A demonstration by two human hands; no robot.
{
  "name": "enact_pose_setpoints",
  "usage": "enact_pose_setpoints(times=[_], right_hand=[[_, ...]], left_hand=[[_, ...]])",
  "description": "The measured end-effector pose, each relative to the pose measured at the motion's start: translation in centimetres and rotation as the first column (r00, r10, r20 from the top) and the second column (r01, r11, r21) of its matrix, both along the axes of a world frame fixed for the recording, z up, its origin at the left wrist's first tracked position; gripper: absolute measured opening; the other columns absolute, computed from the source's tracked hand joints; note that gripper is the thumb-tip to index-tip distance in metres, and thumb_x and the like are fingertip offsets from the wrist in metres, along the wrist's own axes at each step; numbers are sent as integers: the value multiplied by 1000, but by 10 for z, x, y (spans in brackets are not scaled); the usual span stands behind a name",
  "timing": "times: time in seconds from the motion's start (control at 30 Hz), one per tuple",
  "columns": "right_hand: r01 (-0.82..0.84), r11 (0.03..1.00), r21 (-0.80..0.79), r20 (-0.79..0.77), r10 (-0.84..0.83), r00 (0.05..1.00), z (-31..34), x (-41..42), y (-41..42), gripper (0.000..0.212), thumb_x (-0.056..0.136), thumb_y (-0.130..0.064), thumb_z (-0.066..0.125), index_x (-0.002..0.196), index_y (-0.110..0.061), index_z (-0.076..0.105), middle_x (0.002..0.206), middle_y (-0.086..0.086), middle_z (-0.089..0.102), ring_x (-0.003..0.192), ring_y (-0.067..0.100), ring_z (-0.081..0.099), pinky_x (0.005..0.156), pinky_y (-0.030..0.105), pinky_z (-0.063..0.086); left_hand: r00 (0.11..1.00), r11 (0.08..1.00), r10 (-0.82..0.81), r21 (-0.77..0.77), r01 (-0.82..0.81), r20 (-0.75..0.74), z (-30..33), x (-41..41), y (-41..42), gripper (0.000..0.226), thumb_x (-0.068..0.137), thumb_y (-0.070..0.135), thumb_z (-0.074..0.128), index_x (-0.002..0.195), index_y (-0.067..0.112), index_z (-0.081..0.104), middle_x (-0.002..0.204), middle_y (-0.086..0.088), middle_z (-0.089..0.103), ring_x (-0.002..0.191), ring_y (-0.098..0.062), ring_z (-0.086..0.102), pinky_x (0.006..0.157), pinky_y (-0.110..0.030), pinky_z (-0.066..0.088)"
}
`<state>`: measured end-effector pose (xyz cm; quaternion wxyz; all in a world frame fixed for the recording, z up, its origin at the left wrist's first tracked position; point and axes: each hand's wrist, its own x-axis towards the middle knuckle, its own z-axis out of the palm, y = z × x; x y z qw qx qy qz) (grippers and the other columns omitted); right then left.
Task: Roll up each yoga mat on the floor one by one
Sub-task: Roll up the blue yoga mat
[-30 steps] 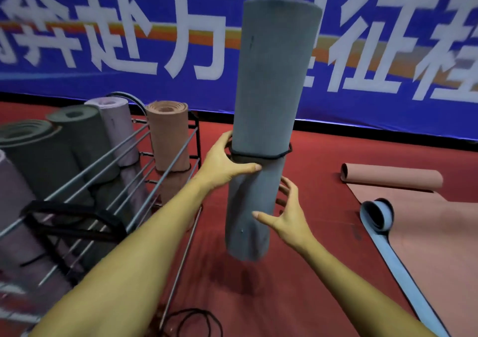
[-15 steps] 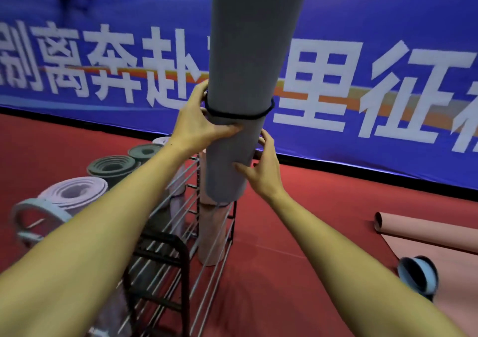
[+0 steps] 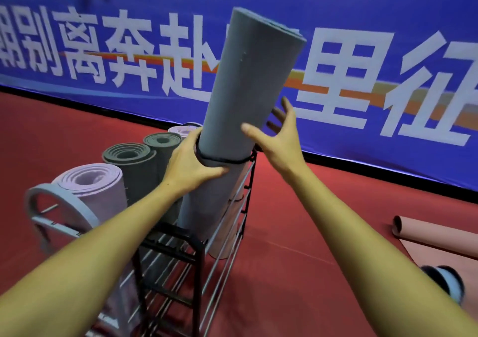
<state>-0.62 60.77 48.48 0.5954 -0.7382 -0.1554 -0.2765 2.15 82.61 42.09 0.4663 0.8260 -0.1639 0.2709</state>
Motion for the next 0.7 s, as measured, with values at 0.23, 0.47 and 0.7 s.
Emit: enact_pose_setpoints(times=[0.23,0.47,0.7], right_hand=[[66,997,38,-18,-65,998,-3,37,20,111,64,-39,100,152,-19,35,135,-16,57,121,0,61,104,36,56],[116,992,-57,4,-116,993,22,52,29,109,60,-49,95,148,-19,37,131,-11,61,118,6,63,100,33,57],[115,978,-172,-16,-119,993,-6,73,45,117,52,-60,92,147,-21,37,137,-5,59,123,14,60,102,39,55]], left_hand=[[977,975,137,195,-104,-165,-22,3,1,100,54,63,88,140,49,38,127,14,67,115,-27,65,89,-46,54],[949,920,241,358,-157,-204,2,10,4,107,49,76,86,134,32,38,122,6,67,108,-32,65,83,-46,53],[907,905,280,403,-138,-316,-24,19,3,100,51,72,89,120,22,37,115,1,62,100,-34,64,80,-47,55]])
